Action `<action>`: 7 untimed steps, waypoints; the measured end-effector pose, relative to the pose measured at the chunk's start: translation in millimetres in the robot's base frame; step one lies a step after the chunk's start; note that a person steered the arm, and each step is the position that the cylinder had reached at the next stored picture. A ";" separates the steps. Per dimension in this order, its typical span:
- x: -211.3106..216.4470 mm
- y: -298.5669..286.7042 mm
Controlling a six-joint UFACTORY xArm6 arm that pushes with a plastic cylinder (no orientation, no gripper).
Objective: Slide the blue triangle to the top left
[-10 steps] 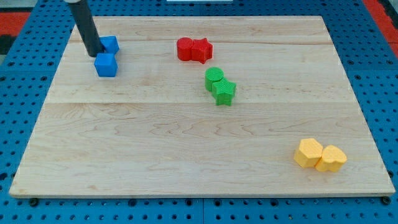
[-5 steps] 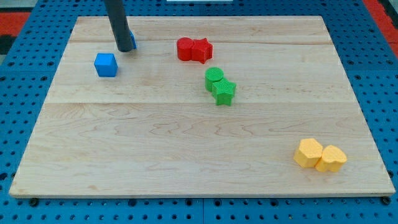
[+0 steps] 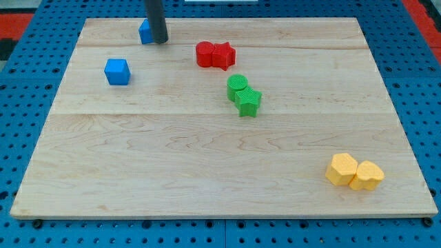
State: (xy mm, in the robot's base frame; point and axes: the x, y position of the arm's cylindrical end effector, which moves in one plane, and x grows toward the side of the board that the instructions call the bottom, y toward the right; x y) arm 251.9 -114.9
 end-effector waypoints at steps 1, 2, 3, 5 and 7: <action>-9.2 -4.0; -26.5 -36.2; -34.2 -64.0; -59.5 -60.2; -59.7 -116.7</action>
